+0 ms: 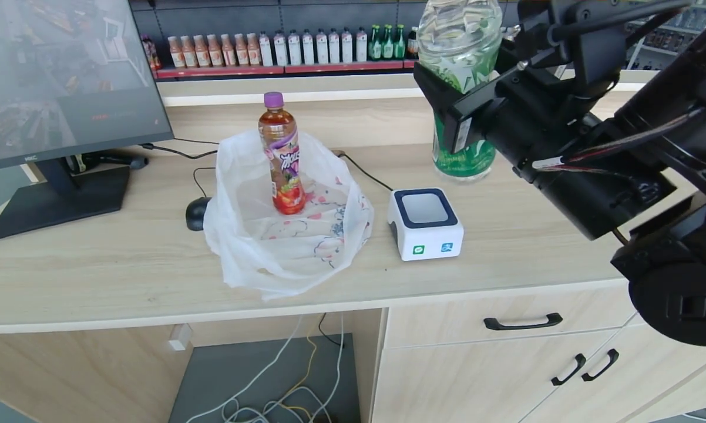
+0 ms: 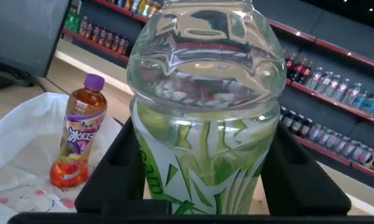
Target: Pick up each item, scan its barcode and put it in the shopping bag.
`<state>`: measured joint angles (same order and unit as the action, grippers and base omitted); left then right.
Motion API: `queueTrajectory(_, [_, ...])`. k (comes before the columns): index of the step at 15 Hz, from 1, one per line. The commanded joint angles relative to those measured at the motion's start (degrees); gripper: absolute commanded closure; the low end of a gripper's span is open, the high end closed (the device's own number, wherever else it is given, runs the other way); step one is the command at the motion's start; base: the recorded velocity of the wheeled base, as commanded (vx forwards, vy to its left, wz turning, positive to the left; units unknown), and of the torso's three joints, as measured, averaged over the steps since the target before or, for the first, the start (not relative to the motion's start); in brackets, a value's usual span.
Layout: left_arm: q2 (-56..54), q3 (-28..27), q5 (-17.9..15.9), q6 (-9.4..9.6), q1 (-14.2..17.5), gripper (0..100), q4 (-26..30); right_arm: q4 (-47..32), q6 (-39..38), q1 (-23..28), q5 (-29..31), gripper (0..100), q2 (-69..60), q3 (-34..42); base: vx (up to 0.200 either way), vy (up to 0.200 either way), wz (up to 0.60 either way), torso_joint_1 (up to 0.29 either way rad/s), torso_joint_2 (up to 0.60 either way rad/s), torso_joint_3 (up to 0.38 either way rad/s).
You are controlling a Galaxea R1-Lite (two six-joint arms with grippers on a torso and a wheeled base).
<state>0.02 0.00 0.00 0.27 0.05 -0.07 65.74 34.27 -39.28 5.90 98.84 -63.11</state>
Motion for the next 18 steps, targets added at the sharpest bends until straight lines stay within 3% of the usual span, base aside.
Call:
queueTrajectory(1, [0.0, 0.0, 0.1, 0.00, 0.0, 0, 0.0, -1.7, 1.9, 0.1, -2.6, 100, 2.8, -3.6, 0.000, 0.000, 0.00, 0.000, 0.00, 0.000])
queueTrajectory(4, [0.0, 0.0, 0.0, 0.00, 0.0, 0, 0.0, -5.7, 7.3, 0.8, -10.1, 100, 2.9, -4.4, 0.000, 0.000, 0.00, 0.000, 0.00, 0.000])
queueTrajectory(9, [0.0, 0.0, 0.0, 0.00, 0.0, 0, 0.0, -5.8, 16.2, 4.6, -21.5, 100, 3.8, -3.4, 0.000, 0.000, 0.00, 0.000, 0.00, 0.000])
queueTrajectory(18, [0.0, 0.0, 0.1, 0.00, 0.0, 0, 0.0, -5.7, 21.2, 10.8, -37.5, 100, 7.4, -3.2, 0.000, 0.000, 0.00, 0.000, 0.00, 0.000])
